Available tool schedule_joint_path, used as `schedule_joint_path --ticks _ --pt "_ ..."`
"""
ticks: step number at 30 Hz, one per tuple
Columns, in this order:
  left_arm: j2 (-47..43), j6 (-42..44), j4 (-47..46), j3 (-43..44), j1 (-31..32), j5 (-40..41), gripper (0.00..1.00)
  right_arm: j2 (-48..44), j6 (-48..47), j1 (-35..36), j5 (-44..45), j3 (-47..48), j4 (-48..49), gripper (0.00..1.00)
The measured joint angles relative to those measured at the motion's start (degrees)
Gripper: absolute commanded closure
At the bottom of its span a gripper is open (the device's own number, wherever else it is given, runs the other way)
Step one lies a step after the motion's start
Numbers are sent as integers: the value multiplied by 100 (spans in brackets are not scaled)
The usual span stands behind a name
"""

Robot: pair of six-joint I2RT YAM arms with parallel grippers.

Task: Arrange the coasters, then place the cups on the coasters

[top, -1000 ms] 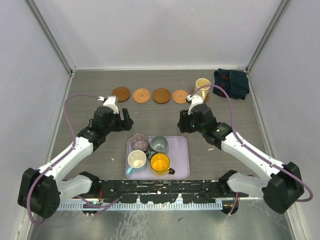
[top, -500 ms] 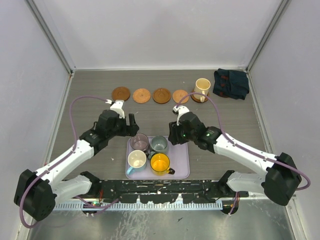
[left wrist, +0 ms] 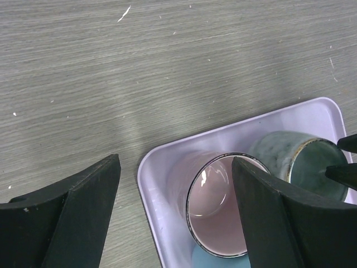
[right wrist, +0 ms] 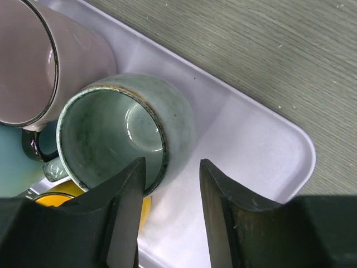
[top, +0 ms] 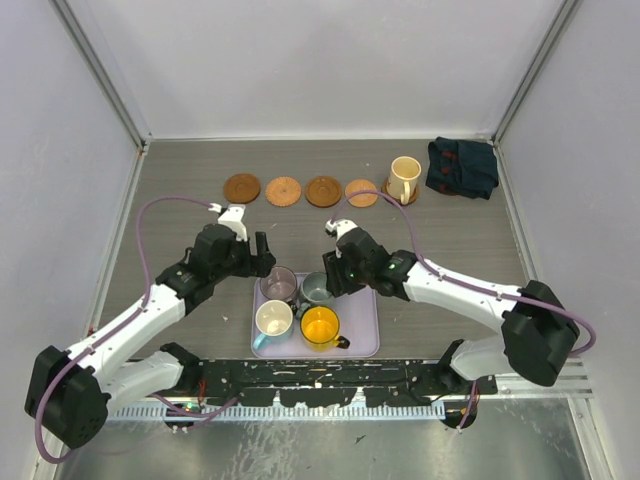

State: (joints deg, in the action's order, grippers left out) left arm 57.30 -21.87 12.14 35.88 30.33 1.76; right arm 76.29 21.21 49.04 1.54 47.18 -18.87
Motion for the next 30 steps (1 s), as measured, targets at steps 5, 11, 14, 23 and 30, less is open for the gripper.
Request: schedule_joint_path --ticks 5,11,14,23,30 --pt "0 0 55 -24 0 39 18 136 9 72 35 142 -122 69" --pt "50 0 52 -24 0 52 18 212 -11 127 328 330 -332 89" --pt "63 0 52 -26 0 55 18 363 -157 127 573 472 -566 90" --pt "66 0 37 -98 0 131 17 737 -643 173 1134 949 -938 91" --pt "63 -2 15 -140 0 192 17 737 -916 251 1178 962 -894 90"
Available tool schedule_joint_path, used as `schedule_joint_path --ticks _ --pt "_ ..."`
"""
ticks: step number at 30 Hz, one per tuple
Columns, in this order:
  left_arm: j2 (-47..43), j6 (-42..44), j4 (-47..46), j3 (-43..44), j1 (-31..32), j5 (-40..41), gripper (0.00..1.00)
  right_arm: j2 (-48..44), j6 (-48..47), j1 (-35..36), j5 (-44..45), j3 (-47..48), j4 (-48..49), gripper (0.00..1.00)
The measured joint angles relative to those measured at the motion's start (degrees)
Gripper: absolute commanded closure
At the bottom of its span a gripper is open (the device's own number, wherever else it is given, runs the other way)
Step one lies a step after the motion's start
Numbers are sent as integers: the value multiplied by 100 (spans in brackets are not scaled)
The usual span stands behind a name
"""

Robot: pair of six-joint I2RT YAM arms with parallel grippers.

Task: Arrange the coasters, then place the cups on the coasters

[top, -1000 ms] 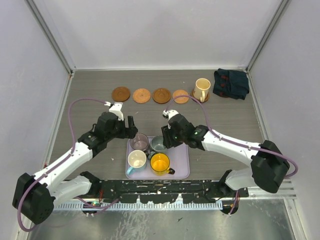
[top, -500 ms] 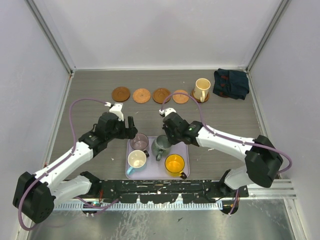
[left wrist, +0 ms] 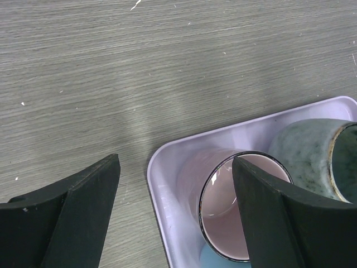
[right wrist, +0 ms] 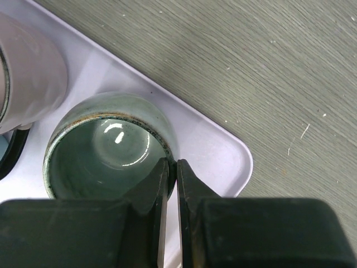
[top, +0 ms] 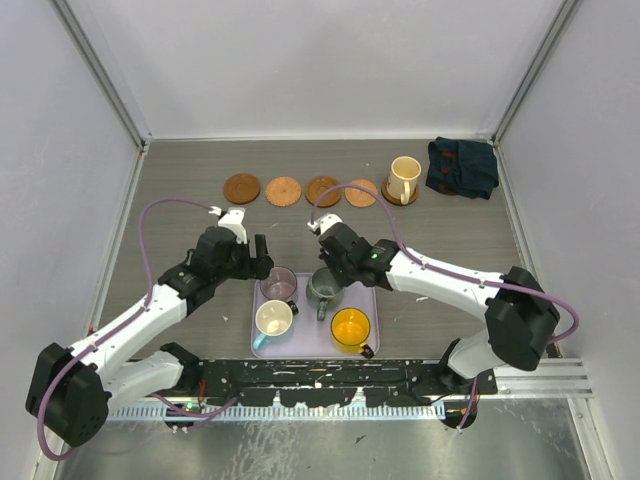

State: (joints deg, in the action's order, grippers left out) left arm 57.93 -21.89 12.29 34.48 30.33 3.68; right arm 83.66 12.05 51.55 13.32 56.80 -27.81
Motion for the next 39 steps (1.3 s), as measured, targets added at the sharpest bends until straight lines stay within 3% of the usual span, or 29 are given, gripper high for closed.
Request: schedule_joint_path --ticks 5,8,15,22,29,39 --pt "2 -15 -2 -2 0 13 17 0 -306 55 -240 0 125 86" --pt "2 -22 -2 -7 0 17 17 2 -485 74 -417 0 205 73" --pt "0 -26 -2 -26 0 57 18 28 -610 225 -614 22 284 56" --pt "-2 -44 -2 -26 0 57 17 -107 -317 839 -9 404 -20 36" --pt "-114 -103 4 -35 0 52 17 -205 505 1547 870 1106 -509 34" --pt "-461 -103 70 -114 0 22 17 -81 1834 2238 1296 887 -1139 35"
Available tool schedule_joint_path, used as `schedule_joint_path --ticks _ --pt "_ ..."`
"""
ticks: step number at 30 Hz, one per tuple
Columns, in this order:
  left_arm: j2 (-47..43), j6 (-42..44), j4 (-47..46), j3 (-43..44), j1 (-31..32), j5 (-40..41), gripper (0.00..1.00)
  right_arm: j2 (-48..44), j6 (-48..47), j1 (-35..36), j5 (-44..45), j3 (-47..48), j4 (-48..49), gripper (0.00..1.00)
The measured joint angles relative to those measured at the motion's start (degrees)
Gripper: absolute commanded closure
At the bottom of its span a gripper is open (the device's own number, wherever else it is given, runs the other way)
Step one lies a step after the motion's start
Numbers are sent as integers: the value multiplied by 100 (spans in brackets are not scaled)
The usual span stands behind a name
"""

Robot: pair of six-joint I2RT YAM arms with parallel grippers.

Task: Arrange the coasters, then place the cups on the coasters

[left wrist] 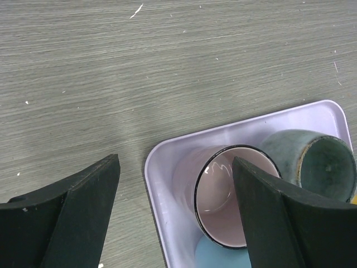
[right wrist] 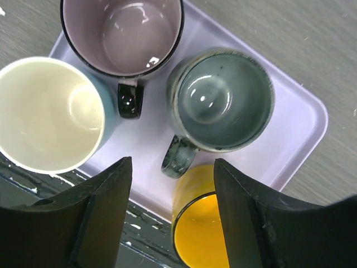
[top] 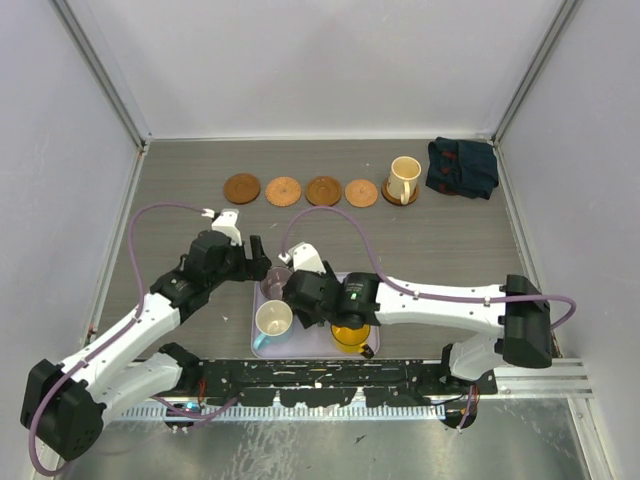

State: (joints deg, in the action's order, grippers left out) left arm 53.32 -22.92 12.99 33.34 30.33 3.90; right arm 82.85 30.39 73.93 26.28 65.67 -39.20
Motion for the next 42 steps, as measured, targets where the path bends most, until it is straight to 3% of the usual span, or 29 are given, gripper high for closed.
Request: schedule_joint_path --ticks 17,42 --pt "-313 2 210 -177 0 -9 17 354 1049 197 109 -46 -415 49" --pt "-219 26 227 -264 0 -11 17 916 1493 107 111 -166 -413 57"
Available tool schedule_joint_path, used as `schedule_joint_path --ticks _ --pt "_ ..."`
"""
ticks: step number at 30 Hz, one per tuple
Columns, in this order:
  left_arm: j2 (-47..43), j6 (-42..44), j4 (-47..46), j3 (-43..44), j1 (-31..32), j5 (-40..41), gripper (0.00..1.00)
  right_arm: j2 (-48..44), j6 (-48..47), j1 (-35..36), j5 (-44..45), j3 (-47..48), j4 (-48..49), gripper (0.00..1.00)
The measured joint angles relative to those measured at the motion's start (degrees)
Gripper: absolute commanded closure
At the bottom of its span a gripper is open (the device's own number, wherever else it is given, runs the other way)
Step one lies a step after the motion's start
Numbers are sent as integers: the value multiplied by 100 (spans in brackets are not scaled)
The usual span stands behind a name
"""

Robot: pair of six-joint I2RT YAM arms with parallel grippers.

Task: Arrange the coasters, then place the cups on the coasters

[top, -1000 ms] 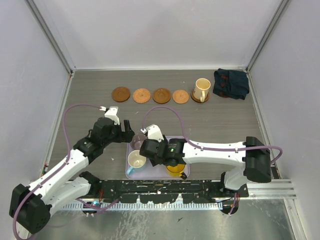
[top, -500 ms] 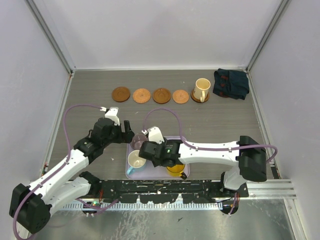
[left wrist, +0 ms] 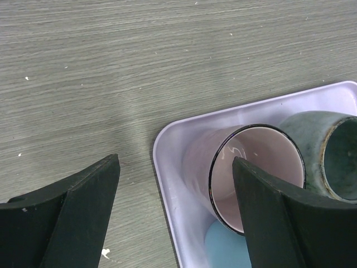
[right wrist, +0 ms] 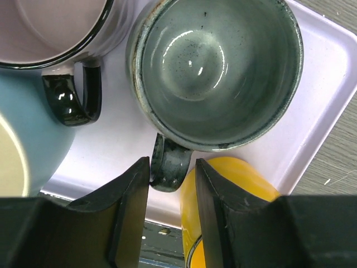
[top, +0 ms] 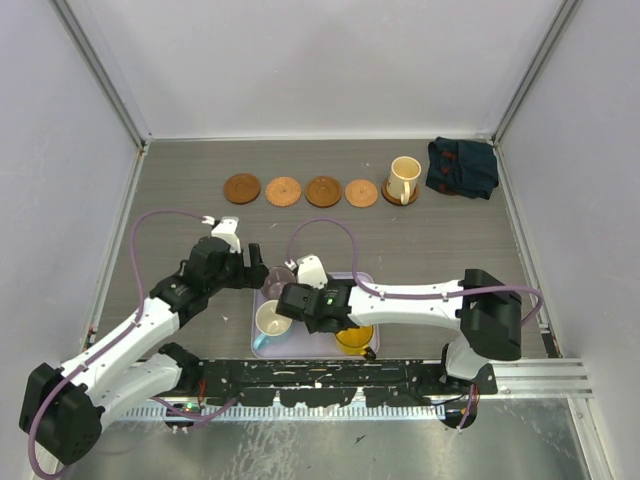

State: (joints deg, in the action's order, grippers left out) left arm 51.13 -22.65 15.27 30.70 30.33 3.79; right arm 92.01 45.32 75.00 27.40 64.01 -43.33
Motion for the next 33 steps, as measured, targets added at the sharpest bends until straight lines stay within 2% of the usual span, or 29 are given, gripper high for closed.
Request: schedule_joint_path --ticks 13,18,21,33 --pt "111 0 -17 -17 0 -7 17 581 291 -46 280 0 -37 65" --pt "111 0 -24 -37 0 -15 17 667 382 -50 450 11 -59 82" --pt "111 -2 -28 -55 0 -15 17 704 439 -48 553 26 -68 98" --pt "223 -4 -72 -63 0 -20 17 595 404 -50 673 28 -188 99"
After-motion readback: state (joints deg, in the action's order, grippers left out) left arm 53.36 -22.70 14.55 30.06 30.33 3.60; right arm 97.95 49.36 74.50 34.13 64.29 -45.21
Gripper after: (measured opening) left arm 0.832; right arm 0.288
